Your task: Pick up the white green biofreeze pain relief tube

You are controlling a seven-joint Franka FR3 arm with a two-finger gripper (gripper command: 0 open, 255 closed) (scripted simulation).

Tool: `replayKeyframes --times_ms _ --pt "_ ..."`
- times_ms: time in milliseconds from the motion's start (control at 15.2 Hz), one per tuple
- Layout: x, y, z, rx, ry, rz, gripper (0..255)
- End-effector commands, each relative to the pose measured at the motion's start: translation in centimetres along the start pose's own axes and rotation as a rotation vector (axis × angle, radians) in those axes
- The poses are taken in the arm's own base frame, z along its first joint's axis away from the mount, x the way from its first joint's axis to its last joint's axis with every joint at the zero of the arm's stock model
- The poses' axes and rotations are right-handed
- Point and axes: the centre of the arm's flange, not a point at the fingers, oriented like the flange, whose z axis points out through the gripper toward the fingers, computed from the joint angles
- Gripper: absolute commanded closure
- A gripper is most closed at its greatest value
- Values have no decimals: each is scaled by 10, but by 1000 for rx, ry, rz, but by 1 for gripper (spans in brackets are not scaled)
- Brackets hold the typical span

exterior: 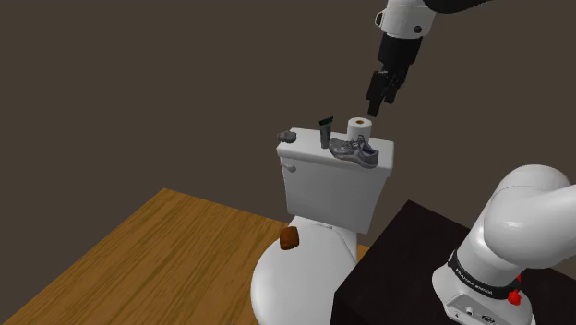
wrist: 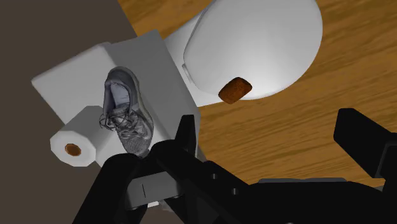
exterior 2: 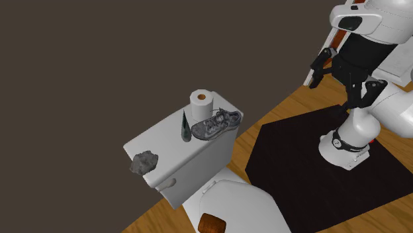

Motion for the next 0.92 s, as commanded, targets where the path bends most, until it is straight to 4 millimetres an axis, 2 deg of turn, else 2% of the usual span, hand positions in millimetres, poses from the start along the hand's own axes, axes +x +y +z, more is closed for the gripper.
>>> replayKeyframes --times_ms 0,396,858 --pt "0 0 0 0 0 0 0" --pt "40 58 38 9 2 -152 0" --pt "97 117 83 20 5 -330 0"
